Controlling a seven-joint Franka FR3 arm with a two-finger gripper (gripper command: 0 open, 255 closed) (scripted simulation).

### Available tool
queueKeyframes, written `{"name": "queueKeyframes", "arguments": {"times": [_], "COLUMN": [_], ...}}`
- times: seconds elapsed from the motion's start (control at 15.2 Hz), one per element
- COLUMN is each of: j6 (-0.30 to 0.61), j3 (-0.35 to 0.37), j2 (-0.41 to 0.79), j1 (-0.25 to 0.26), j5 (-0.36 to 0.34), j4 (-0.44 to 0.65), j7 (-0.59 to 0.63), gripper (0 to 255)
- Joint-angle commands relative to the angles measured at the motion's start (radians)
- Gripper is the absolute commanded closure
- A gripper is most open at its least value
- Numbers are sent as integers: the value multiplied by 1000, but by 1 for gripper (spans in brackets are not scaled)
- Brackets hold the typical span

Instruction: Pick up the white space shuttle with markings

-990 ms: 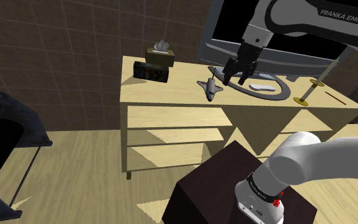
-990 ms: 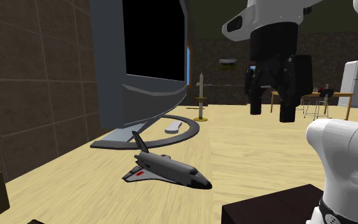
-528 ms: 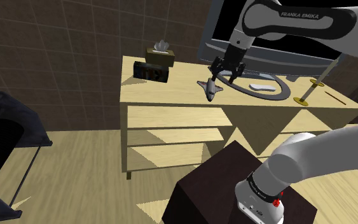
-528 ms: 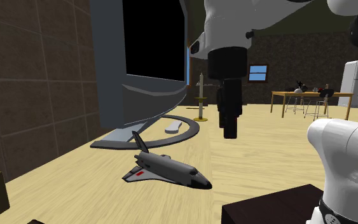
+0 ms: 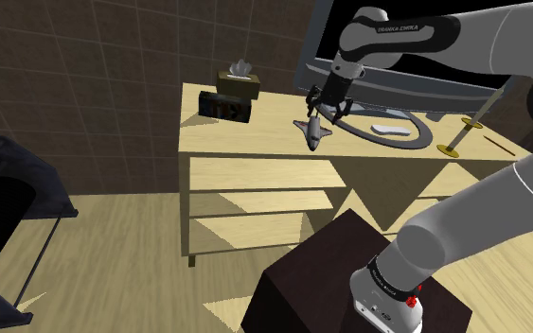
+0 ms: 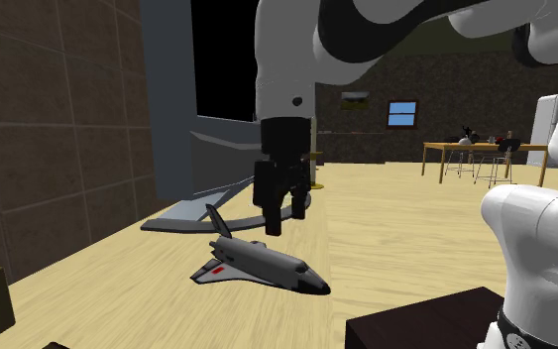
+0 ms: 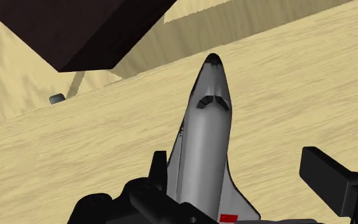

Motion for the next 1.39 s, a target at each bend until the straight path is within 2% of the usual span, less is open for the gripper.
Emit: {"name": "queueKeyframes", "arguments": {"times": [0.0, 0.13, 0.59, 0.73, 0.79, 1.32], "j6": [20, 36, 137, 137, 136, 137], "j3": [-15, -25, -26, -26, -26, -26], "j2": [59, 98, 124, 124, 123, 123], "j1": [-18, -29, -28, -28, -28, -28], "j5": [9, 16, 23, 23, 23, 23], "j4": [40, 62, -14, -14, -14, -15], "j7": [39, 62, 49, 49, 49, 49], "gripper": [0, 0, 0, 0, 255, 255]}}
